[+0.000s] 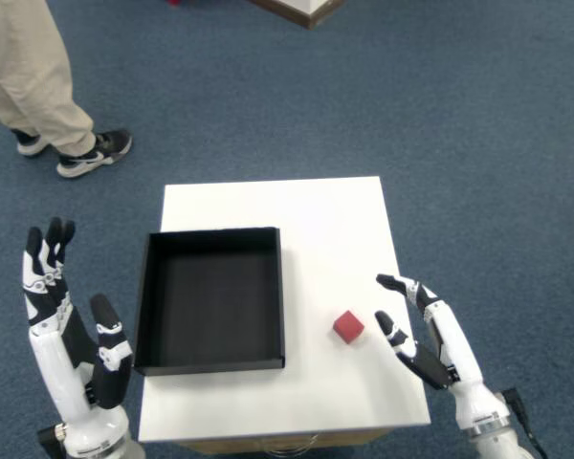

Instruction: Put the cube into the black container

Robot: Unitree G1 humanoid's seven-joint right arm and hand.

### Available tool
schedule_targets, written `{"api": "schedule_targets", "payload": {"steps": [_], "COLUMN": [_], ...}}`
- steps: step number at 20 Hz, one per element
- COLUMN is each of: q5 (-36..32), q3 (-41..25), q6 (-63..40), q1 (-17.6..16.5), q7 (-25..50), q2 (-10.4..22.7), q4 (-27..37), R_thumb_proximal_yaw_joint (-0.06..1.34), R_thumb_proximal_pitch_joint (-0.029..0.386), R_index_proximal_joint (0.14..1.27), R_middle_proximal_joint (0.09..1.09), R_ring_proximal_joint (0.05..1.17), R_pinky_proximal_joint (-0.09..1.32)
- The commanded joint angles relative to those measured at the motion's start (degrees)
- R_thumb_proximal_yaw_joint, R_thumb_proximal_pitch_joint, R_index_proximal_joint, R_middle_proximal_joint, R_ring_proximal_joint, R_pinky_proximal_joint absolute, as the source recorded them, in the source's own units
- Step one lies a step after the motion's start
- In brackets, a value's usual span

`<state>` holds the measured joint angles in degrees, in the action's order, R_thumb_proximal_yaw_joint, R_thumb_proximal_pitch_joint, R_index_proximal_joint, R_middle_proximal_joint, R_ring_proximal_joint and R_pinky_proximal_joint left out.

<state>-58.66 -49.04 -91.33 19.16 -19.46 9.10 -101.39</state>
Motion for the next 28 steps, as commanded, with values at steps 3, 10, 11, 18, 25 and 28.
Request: {"api": "schedule_targets", "payload": {"steps": [3,10,11,18,25,28], "q5": [0.11,6.52,8.48,31.34,34.89,35.03], "q3": [-11.65,-36.8,-40.13,-68.14,-73.3,-73.39], "q6": [-4.33,4.27,6.78,42.1,63.38,66.8], "q1": [2.78,2.62,2.7,4.98,7.93,8.98], "q7": [10.42,38.22,43.05,92.49,104.79,105.5], "q2": [0.57,-1.33,-1.2,0.19,1.3,2.35], "q4": [-7.57,-19.18,-19.11,-8.78,5.46,9.38], "R_thumb_proximal_yaw_joint": [0.45,0.32,0.3,0.19,0.13,0.14], "R_thumb_proximal_pitch_joint": [0.009,-0.01,-0.011,-0.023,-0.019,-0.009], "R_index_proximal_joint": [0.44,0.46,0.46,0.45,0.44,0.43], "R_middle_proximal_joint": [0.36,0.35,0.36,0.37,0.37,0.37], "R_ring_proximal_joint": [0.33,0.33,0.33,0.34,0.34,0.34], "R_pinky_proximal_joint": [0.22,0.2,0.2,0.23,0.23,0.22]}}
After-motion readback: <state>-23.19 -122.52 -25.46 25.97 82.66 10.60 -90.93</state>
